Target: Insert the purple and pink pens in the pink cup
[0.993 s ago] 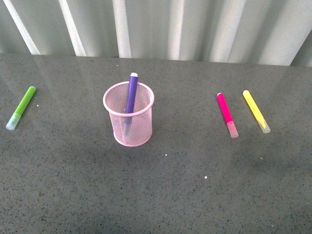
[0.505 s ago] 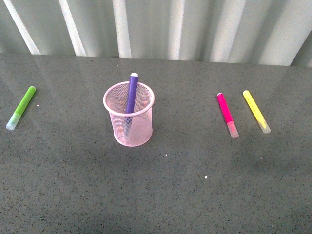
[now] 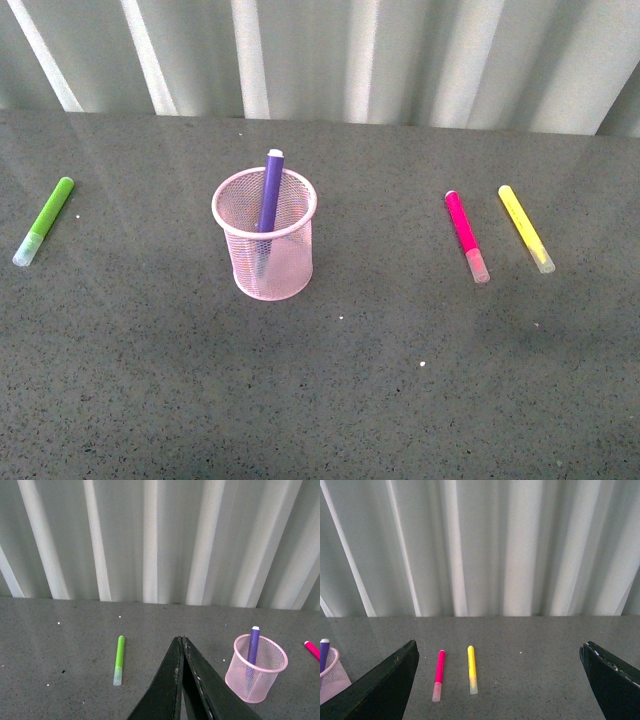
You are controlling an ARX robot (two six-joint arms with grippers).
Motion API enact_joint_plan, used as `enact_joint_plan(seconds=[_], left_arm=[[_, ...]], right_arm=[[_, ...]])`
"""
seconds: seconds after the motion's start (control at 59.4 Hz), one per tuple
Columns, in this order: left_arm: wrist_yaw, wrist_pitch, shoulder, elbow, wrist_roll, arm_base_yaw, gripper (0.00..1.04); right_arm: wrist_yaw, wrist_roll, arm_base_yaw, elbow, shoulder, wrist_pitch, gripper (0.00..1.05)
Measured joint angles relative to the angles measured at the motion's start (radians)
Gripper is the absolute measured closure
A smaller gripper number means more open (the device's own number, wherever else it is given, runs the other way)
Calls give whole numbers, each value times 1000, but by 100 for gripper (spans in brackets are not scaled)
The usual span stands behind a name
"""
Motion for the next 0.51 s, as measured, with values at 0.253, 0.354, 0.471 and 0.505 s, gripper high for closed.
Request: enact_joint_plan(seconds=[0.253,0.354,0.471,0.505], left_arm=[[0,0,0,0,0,0,64],[0,0,0,0,0,0,39],[0,0,0,0,0,0,9],[0,0,0,0,1,0,5]], right_arm=[[0,0,0,0,0,0,7],[0,0,0,0,0,0,7],[0,0,0,0,0,0,7],[24,7,5,5,10,-16,7]])
